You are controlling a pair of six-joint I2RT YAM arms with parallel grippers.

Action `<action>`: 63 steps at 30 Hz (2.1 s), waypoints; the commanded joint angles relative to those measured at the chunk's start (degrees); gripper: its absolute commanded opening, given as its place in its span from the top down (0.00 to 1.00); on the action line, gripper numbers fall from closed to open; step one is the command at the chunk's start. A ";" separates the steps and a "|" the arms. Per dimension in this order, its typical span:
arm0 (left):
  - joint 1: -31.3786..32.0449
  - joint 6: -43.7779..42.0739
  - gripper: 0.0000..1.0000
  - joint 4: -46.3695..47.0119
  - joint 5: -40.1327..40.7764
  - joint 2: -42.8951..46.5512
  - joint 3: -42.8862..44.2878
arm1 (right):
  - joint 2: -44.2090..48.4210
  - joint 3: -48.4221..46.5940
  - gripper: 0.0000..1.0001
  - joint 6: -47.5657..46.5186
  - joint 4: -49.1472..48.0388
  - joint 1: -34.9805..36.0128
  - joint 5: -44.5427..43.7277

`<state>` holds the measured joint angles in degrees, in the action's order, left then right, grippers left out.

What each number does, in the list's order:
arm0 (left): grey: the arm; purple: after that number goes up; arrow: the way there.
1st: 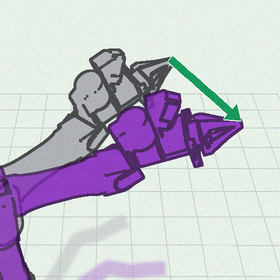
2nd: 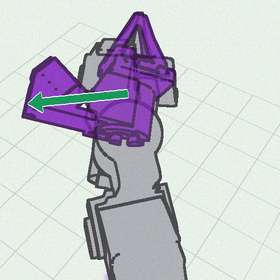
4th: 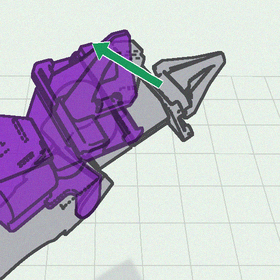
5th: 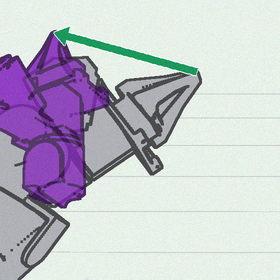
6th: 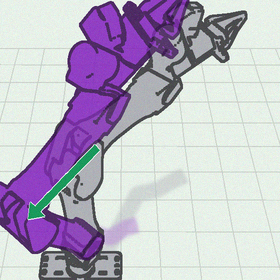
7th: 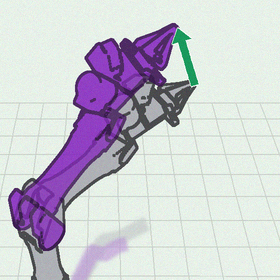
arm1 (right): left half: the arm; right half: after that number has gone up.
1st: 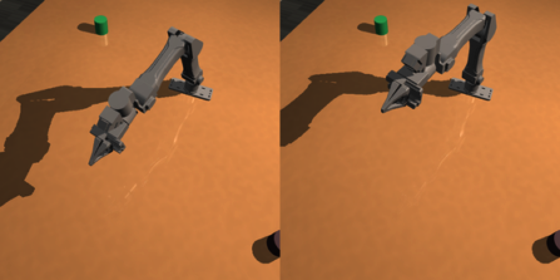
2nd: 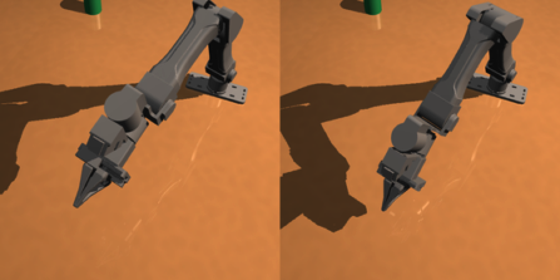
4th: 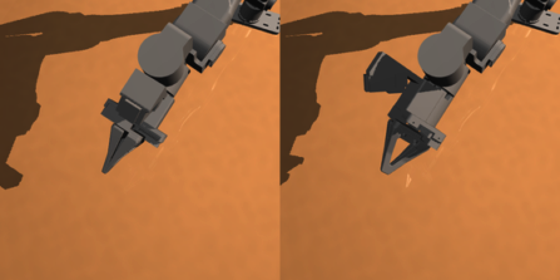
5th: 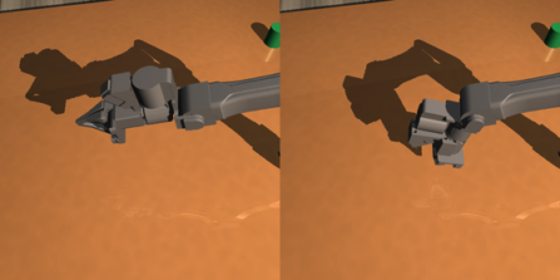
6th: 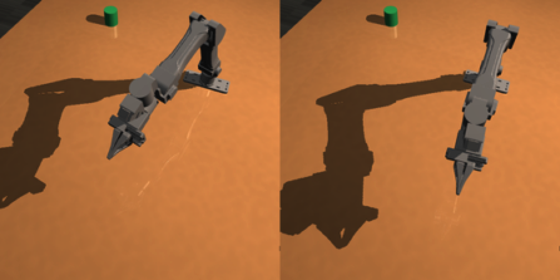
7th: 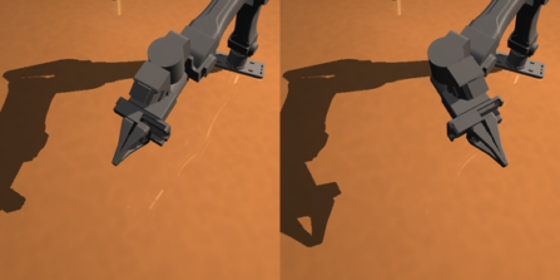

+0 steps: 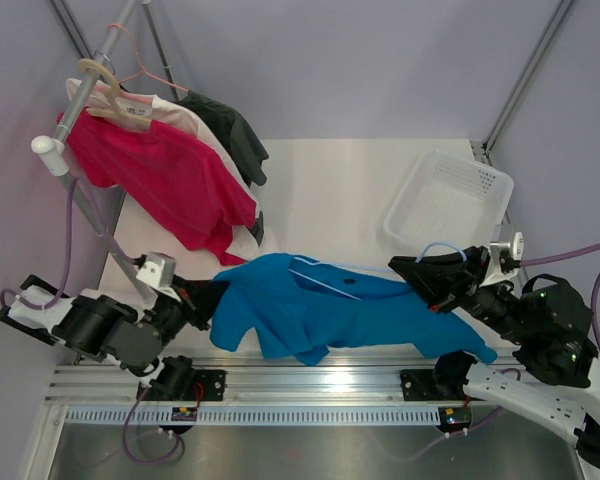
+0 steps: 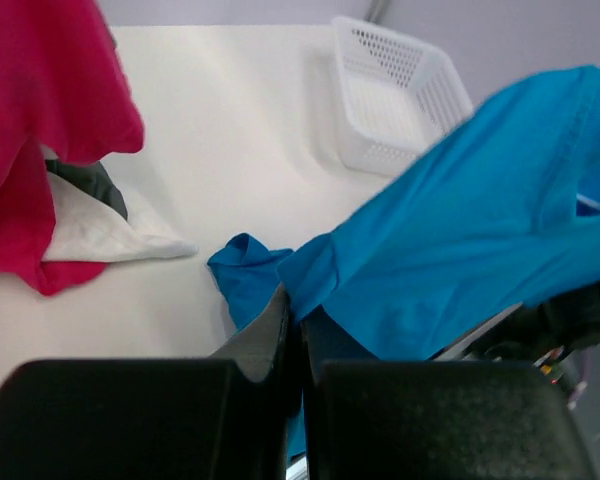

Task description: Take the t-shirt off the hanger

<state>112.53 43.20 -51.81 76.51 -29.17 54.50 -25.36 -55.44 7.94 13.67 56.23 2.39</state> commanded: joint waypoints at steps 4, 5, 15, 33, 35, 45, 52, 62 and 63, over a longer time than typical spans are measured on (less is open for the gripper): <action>-3.45 -1.84 1.00 11.95 17.44 8.07 -2.55 | 7.60 0.86 1.00 -2.41 -2.95 -0.06 -7.15; -3.98 -7.89 1.00 17.83 17.44 7.73 -2.82 | 8.05 0.86 1.00 -2.76 -2.25 0.02 -6.44; -6.71 -1.02 1.00 15.43 13.50 -13.77 1.04 | 3.67 -2.74 1.00 -3.11 -9.53 0.02 -6.07; -24.97 -15.61 1.00 45.02 -17.78 -30.96 -3.48 | -27.45 -20.67 1.00 -5.49 -14.02 -3.74 -8.99; -30.60 -16.21 1.00 52.56 -19.99 -30.25 -7.20 | -30.17 -24.53 1.00 -4.17 -11.48 -5.24 -7.84; -47.13 -19.38 1.00 60.16 -27.02 -38.75 -5.47 | -39.15 -44.49 1.00 -7.51 -2.96 -5.69 -5.12; -55.56 -20.61 1.00 59.72 -36.15 -44.48 -0.89 | -34.41 -38.52 1.00 -7.59 -3.30 -5.69 -4.85; -55.58 -22.81 0.01 52.00 -57.66 -33.34 -3.51 | -24.65 -29.65 1.00 -4.78 6.36 -5.69 -6.79; -55.49 -23.33 0.01 49.99 -59.88 -31.58 -4.05 | -23.60 -28.94 1.00 -4.61 7.24 -5.69 -7.22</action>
<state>56.73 21.06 -0.05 27.79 -67.92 50.50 -52.23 -86.02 2.42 17.58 50.94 -3.75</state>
